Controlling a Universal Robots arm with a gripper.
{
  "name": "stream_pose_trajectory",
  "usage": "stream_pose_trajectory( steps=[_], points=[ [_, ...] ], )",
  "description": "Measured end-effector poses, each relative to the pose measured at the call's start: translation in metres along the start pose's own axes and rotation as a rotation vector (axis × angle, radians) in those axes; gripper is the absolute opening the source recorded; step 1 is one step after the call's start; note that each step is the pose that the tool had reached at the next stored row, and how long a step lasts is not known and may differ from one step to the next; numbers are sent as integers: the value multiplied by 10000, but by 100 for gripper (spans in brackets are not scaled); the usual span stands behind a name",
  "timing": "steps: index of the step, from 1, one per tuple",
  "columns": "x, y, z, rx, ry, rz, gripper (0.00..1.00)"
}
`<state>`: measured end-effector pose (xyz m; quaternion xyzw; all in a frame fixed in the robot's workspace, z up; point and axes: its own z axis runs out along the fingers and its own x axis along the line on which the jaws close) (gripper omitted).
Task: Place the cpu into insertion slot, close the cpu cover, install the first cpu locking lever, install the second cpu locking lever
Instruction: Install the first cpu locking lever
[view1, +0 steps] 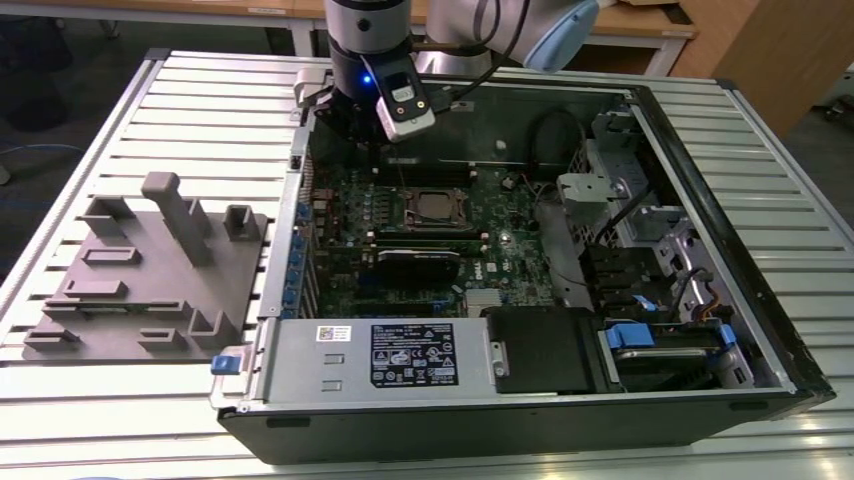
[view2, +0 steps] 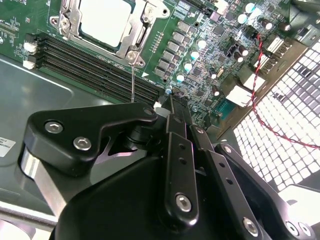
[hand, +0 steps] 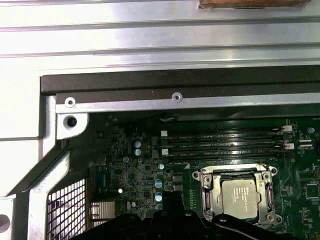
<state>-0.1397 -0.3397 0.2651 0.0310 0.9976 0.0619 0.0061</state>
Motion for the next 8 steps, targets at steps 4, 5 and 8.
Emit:
stream_pose_trajectory(
  steps=[4, 5, 8],
  points=[
    [0, 0, 4, -1, -1, 0, 10],
    [0, -1, 6, -2, -1, 0, 10],
    [0, -1, 12, -1, -1, 0, 10]
  ],
)
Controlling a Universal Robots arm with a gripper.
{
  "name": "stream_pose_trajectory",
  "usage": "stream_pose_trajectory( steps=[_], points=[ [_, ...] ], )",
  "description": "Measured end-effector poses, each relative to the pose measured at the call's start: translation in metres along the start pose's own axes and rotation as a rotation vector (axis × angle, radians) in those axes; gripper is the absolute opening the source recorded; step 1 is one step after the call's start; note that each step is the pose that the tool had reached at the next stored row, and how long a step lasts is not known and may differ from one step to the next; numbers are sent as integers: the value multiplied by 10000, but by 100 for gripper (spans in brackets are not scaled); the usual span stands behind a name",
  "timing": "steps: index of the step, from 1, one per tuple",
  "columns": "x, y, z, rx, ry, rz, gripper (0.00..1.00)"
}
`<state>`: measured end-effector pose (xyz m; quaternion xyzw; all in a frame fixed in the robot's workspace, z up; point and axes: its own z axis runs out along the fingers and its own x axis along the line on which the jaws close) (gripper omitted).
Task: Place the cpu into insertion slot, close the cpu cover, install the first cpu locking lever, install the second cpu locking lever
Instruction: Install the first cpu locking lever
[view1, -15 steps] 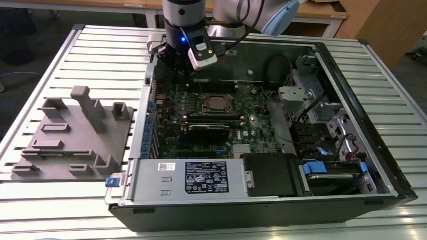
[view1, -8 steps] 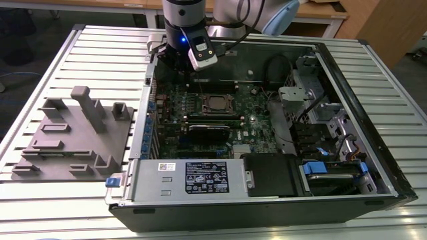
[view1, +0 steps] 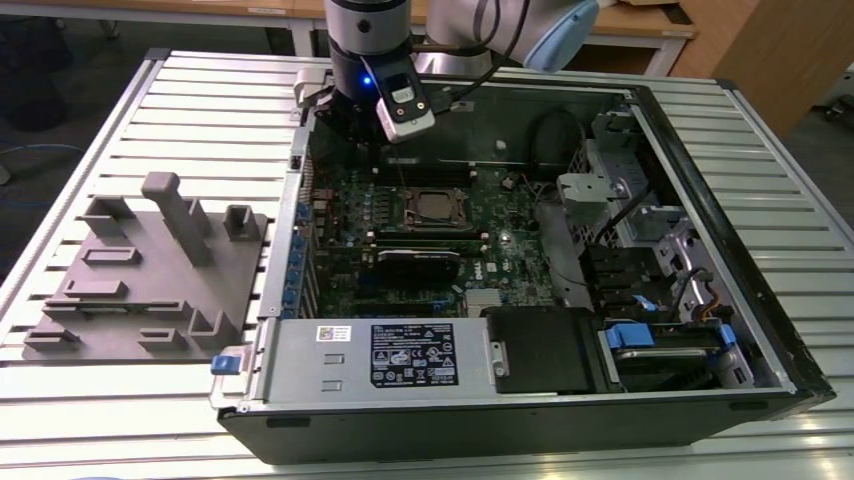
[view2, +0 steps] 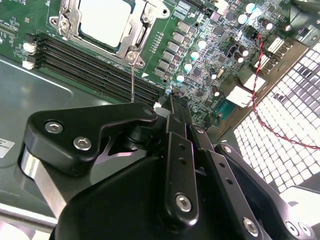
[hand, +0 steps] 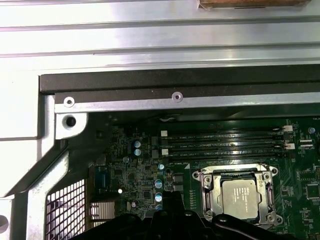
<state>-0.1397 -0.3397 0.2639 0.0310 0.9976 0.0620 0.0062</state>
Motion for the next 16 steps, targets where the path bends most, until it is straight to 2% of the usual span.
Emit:
stream_pose_trajectory(
  steps=[14, 16],
  points=[
    [0, -3, 21, 0, 0, 0, 10],
    [1, -7, 55, 1, 0, 0, 10]
  ],
)
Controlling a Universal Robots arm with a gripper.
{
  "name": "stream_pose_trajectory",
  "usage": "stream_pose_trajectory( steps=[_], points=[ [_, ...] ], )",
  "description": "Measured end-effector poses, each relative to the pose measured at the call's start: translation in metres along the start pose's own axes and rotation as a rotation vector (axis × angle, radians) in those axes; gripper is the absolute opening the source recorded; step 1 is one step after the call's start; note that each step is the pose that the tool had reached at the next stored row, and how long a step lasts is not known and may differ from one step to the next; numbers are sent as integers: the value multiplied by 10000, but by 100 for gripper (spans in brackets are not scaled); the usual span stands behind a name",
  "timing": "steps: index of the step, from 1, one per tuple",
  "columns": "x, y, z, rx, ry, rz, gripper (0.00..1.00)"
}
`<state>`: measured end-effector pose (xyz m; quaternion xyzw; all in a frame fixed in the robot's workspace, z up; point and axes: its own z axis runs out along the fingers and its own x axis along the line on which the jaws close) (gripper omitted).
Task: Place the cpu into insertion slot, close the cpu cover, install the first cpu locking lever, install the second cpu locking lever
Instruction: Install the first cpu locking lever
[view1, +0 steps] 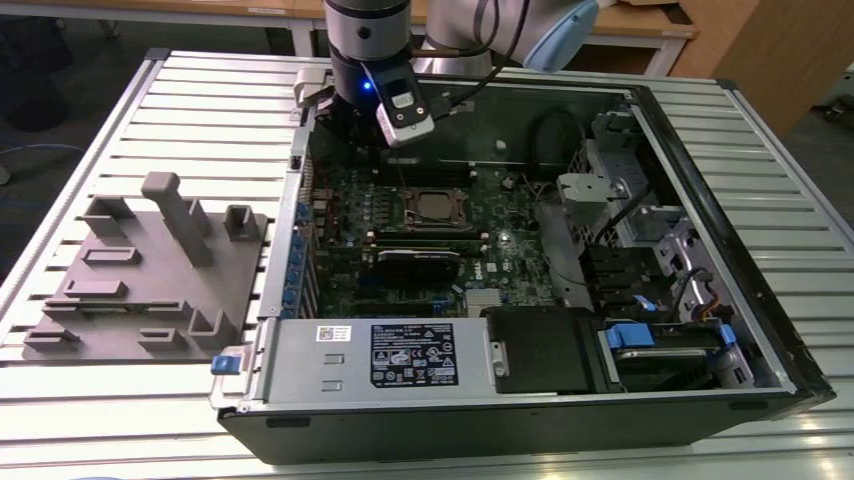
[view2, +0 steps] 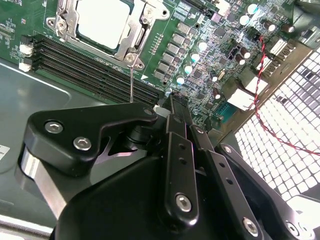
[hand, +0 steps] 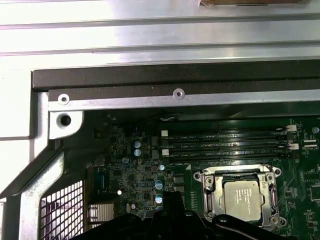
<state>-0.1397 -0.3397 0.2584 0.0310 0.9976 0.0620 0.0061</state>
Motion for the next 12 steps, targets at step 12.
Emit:
stream_pose_trajectory(
  steps=[12],
  points=[
    [0, -4, 1, -53, 2, 0, 10]
  ],
)
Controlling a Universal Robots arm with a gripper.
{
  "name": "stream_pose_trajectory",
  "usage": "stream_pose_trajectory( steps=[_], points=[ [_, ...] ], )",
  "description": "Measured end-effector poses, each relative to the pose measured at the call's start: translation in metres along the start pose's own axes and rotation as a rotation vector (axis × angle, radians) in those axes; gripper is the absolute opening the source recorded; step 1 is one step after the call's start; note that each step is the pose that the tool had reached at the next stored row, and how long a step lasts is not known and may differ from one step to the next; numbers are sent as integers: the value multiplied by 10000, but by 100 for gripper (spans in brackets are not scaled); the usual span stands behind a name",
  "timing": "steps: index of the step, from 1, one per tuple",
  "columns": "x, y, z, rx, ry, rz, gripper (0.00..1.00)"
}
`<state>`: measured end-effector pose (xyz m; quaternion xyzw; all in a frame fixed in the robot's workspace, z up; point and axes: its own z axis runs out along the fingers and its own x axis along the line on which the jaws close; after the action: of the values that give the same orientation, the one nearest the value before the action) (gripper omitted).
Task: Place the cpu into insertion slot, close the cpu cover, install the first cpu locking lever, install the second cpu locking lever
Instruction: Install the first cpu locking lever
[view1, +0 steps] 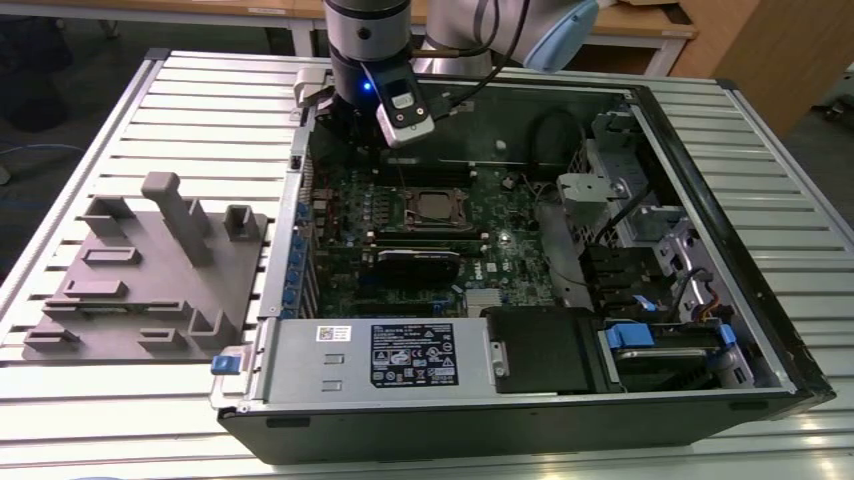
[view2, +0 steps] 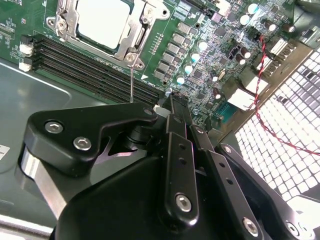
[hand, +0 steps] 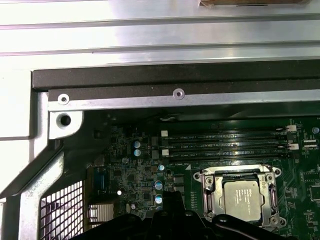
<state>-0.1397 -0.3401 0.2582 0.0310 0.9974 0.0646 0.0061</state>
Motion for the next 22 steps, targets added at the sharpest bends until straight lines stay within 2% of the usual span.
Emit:
stream_pose_trajectory(
  steps=[2, 13, 14, 17, 18, 22],
  points=[
    [-1, -6, -2, -86, 6, 2, 10],
    [0, -11, 28, -99, 11, 3, 10],
    [-1, -11, 29, -162, 13, 2, 10],
    [0, -11, 29, -470, 30, 8, 10],
    [0, -10, 30, -492, 30, 8, 10],
    [-16, -10, 30, -493, 31, 8, 10]
  ],
)
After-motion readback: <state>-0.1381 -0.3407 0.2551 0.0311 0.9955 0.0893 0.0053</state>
